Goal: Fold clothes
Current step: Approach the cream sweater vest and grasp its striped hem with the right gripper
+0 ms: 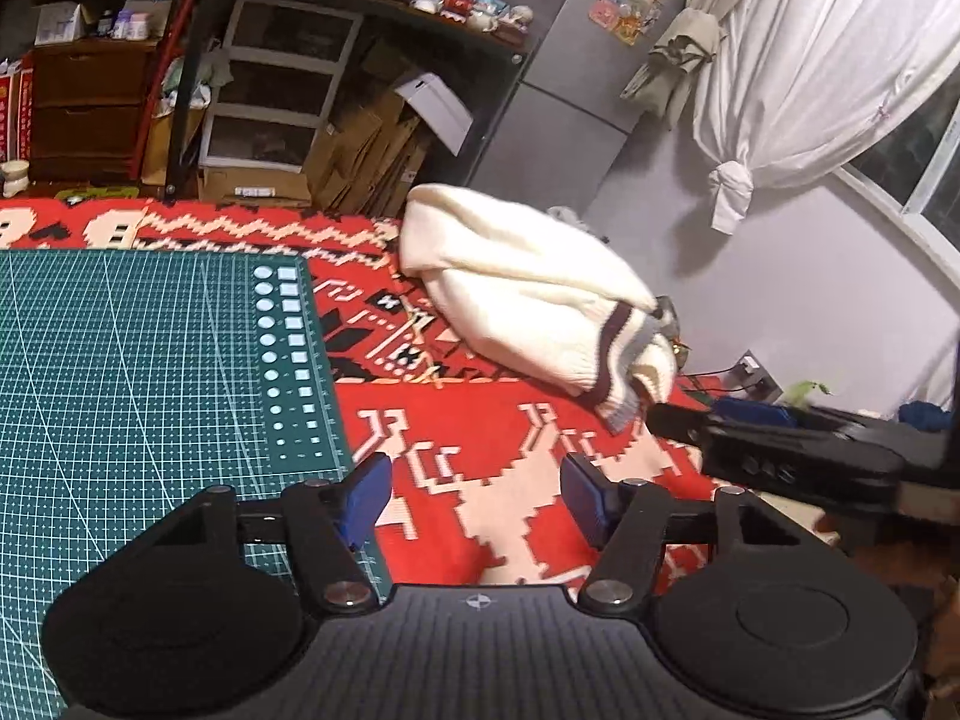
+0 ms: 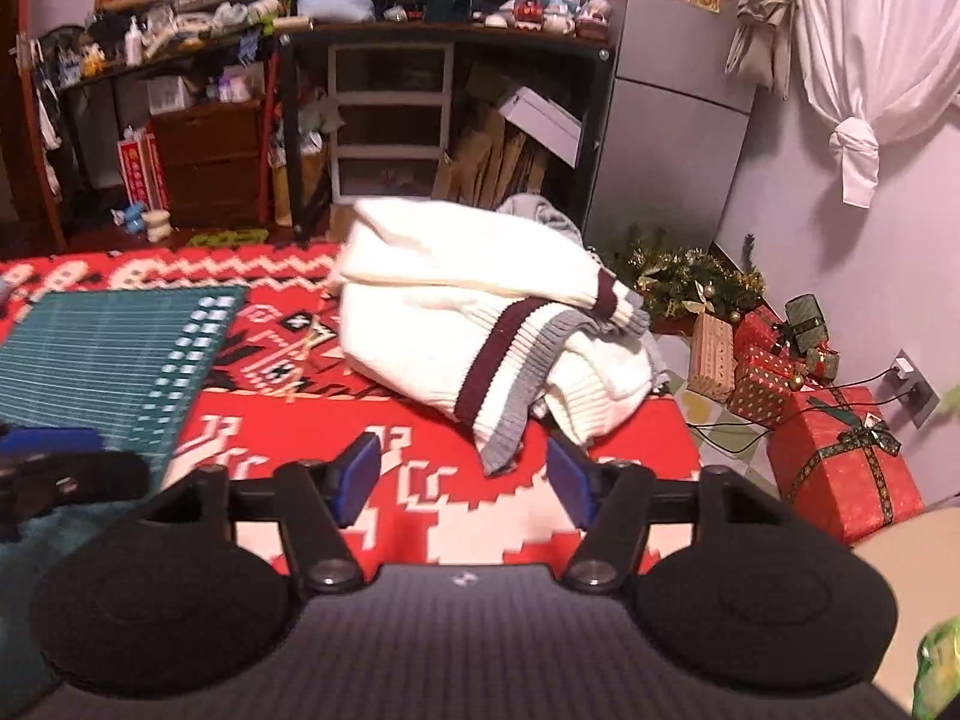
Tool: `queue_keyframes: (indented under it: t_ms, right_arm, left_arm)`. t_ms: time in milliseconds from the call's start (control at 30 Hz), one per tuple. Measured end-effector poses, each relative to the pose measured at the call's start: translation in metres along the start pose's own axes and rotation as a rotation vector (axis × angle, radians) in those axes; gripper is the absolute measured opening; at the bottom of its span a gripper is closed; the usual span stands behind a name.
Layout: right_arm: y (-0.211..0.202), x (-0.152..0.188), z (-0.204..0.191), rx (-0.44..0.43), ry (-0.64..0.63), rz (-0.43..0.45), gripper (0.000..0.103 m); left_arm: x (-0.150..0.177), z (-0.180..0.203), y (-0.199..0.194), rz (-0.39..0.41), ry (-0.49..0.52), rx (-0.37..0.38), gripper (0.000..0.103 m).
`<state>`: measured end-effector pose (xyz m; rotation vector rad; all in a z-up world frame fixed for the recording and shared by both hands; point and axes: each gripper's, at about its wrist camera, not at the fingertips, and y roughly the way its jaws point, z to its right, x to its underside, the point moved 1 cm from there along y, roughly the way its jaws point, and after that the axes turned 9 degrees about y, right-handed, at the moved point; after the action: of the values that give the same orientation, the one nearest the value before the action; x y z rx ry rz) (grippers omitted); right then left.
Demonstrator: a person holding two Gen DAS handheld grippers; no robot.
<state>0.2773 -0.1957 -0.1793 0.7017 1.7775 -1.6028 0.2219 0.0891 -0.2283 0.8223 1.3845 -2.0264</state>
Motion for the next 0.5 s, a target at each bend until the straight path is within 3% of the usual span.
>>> queue_keyframes:
  t_ms: [100,167,333,400,433,500]
  right_arm:
    - [0.033,0.0,0.0,0.028,-0.019,-0.011,0.063]
    - [0.053,0.001,0.002,0.042,-0.01,-0.03,0.039]
    - [0.082,0.003,0.009,0.047,0.045,-0.051,0.034]
    - [0.088,0.004,0.009,0.039,0.049,-0.048,0.025]
    - [0.086,0.006,0.008,0.036,0.041,-0.039,0.015]
    - [0.078,0.009,0.003,0.027,0.014,-0.014,0.012]
  left_arm:
    - [0.002,-0.011,0.007,-0.02,-0.012,-0.001,0.061]
    - [0.004,-0.016,0.009,-0.026,-0.01,-0.006,0.061]
    - [0.007,-0.026,0.008,-0.046,-0.017,-0.022,0.061]
    - [0.008,-0.029,0.006,-0.051,-0.026,-0.017,0.061]
    - [0.009,-0.03,0.003,-0.046,-0.029,-0.009,0.061]
    - [0.01,-0.029,-0.002,-0.042,-0.025,-0.011,0.061]
